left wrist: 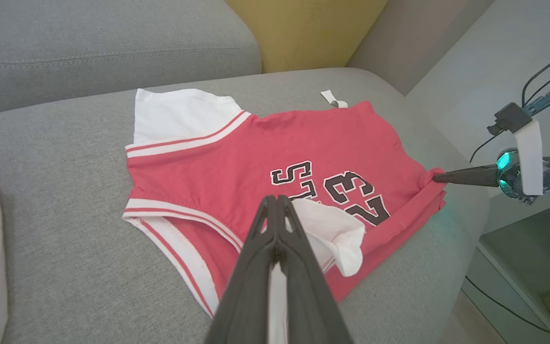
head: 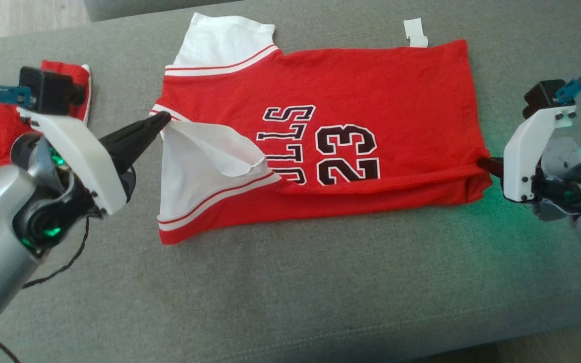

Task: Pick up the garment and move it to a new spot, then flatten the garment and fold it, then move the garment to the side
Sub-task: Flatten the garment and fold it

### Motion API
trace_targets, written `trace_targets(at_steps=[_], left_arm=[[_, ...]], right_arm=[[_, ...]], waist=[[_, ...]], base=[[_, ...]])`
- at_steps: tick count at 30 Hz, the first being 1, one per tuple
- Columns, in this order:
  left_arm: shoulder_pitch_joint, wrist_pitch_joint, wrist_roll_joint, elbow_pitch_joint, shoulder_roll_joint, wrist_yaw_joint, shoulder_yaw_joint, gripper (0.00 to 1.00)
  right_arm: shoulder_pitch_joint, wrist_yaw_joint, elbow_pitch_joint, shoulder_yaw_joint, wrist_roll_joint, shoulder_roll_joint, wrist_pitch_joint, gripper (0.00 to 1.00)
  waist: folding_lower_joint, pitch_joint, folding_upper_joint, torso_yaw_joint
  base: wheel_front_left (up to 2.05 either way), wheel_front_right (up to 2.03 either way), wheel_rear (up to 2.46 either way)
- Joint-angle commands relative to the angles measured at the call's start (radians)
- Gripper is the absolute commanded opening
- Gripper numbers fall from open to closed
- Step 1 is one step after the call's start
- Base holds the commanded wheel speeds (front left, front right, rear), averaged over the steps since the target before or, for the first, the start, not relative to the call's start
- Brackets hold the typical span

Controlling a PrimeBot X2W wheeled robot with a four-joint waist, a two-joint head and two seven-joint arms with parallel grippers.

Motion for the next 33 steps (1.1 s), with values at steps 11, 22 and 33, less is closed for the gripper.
trace_targets(at_steps=[11, 22, 33], left_arm=[[-0.129, -0.075, -0.001, 0.089, 0.007, 0.000, 0.020, 0.00], [-0.215, -0.165, 0.111, 0.340, -0.088, 0.039, -0.029, 1.00], [-0.202, -0.398, 0.157, 0.451, -0.182, 0.121, 0.075, 1.00]], right_arm=[[-0.070, -0.001, -0.001, 0.000, -0.014, 0.014, -0.086, 0.00], [-0.125, -0.001, 0.080, 0.001, -0.068, 0.065, -0.293, 1.00], [-0.087, -0.001, 0.156, -0.051, -0.131, 0.102, -0.672, 1.00]], waist=[[-0.0001, 0.032, 0.0000, -0.016], [-0.0001, 0.056, 0.0000, -0.029], [-0.0001, -0.017, 0.0000, -0.009]], base=[[0.00, 0.00, 0.00], [0.00, 0.00, 0.00], [0.00, 0.00, 0.00]])
